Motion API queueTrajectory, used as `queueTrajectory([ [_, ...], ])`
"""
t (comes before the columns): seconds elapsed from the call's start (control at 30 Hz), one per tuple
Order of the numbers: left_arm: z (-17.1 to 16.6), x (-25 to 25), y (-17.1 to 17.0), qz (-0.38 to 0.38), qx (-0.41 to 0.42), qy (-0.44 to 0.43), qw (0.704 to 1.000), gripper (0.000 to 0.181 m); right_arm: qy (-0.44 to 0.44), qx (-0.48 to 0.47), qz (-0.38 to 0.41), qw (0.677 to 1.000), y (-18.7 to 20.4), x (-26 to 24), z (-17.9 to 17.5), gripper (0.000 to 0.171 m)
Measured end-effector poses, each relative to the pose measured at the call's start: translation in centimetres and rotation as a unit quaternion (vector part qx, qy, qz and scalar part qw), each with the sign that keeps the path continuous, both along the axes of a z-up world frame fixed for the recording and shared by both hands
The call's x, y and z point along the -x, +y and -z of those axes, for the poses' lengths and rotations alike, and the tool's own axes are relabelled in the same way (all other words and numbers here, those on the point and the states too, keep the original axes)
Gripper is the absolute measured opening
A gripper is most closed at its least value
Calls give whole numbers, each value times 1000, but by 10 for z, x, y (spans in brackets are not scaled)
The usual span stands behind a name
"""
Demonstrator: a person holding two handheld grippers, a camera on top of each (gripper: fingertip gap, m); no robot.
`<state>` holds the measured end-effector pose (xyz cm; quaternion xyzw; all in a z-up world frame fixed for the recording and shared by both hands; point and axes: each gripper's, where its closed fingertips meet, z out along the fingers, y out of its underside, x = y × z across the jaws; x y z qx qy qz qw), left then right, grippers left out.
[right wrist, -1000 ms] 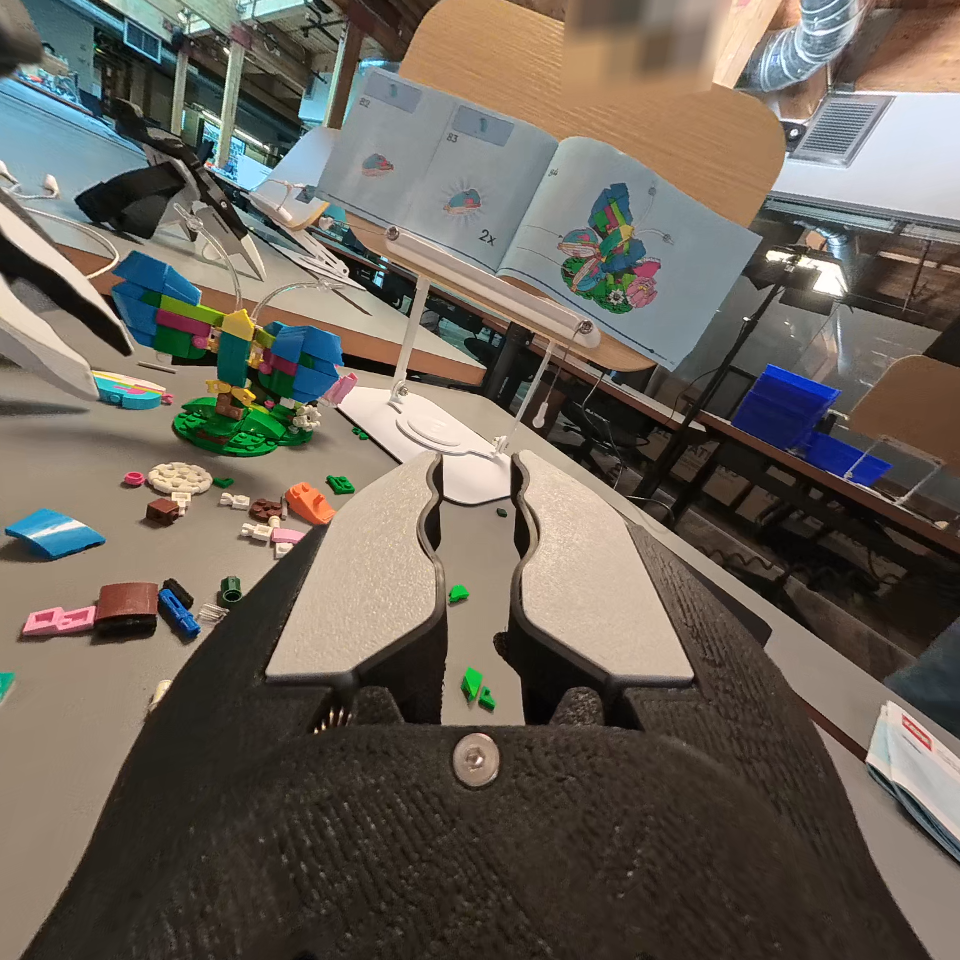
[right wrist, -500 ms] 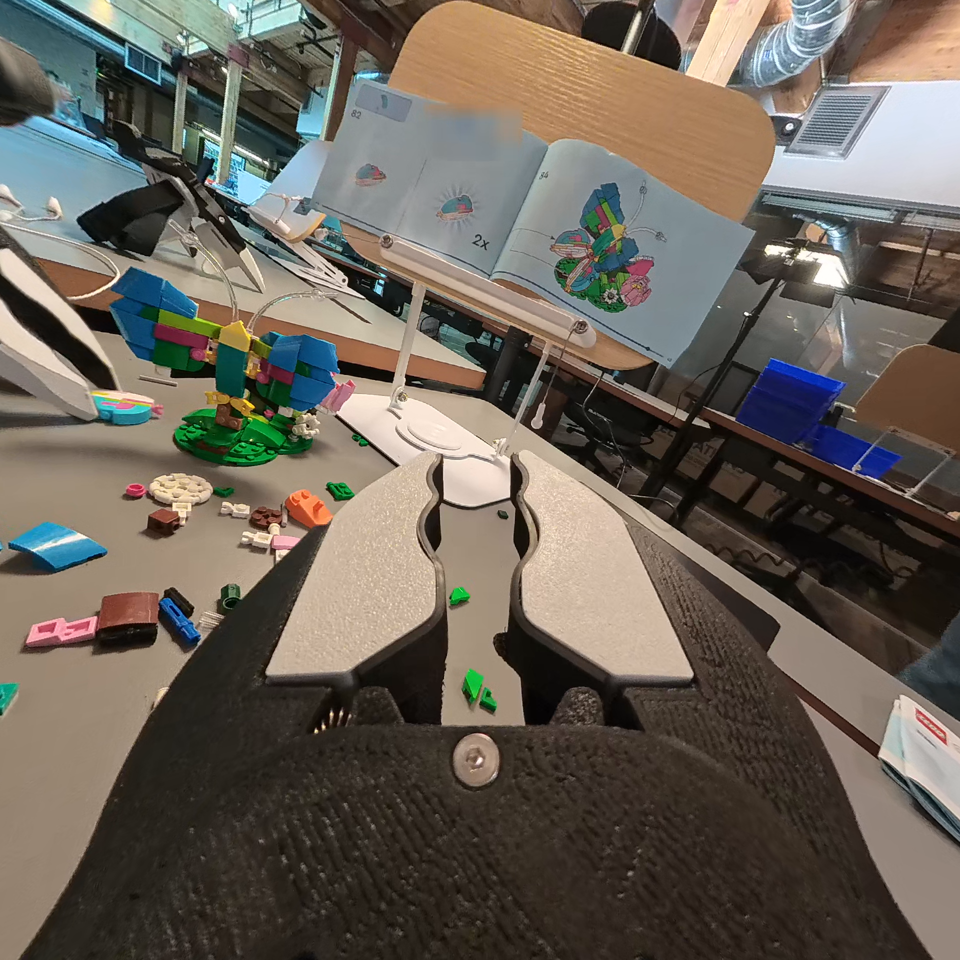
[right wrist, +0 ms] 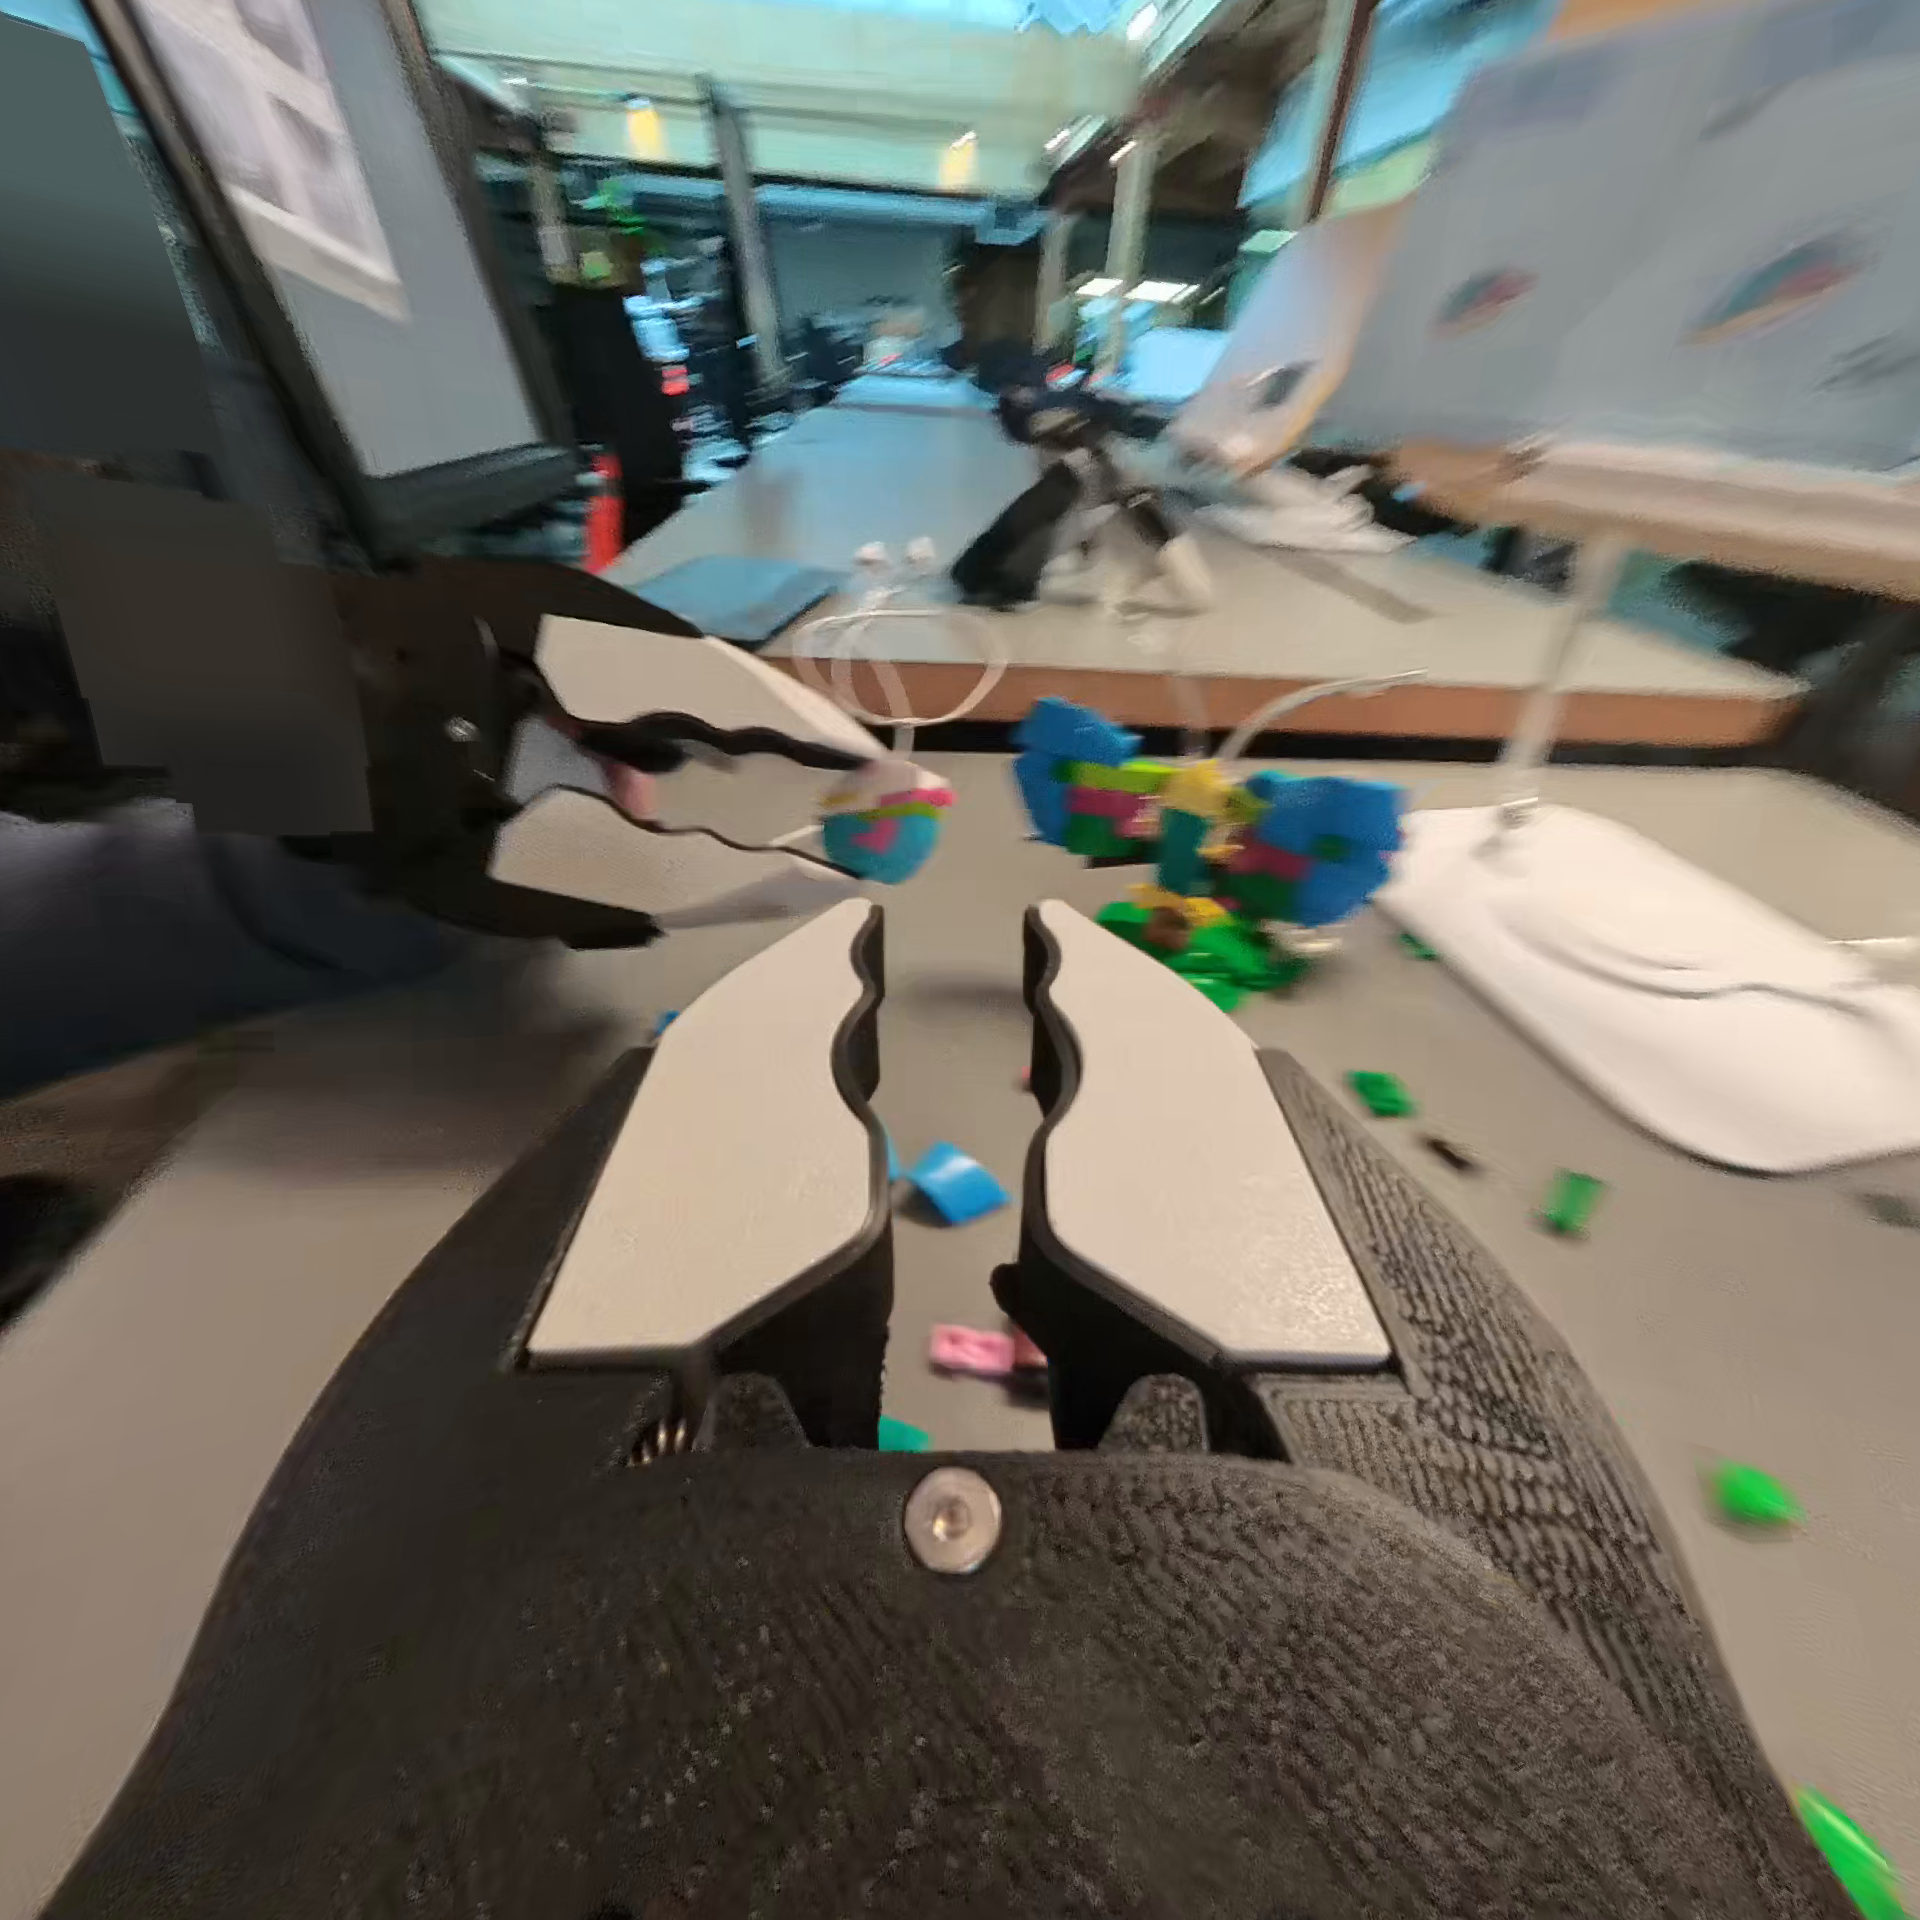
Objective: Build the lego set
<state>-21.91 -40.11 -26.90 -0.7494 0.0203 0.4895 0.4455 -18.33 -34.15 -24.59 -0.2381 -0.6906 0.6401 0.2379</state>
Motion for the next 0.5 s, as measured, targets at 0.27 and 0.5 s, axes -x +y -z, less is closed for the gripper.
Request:
queueTrajectory([
  [0.27, -2, -22, 20, 22, 19, 27, 999, 29, -128, 49, -98, 986, -38, 13, 14, 27],
  [0.5, -12, -25, 21, 20, 2, 91, 996, 29, -133, 53, -97, 985, -23, 18, 17, 30],
])
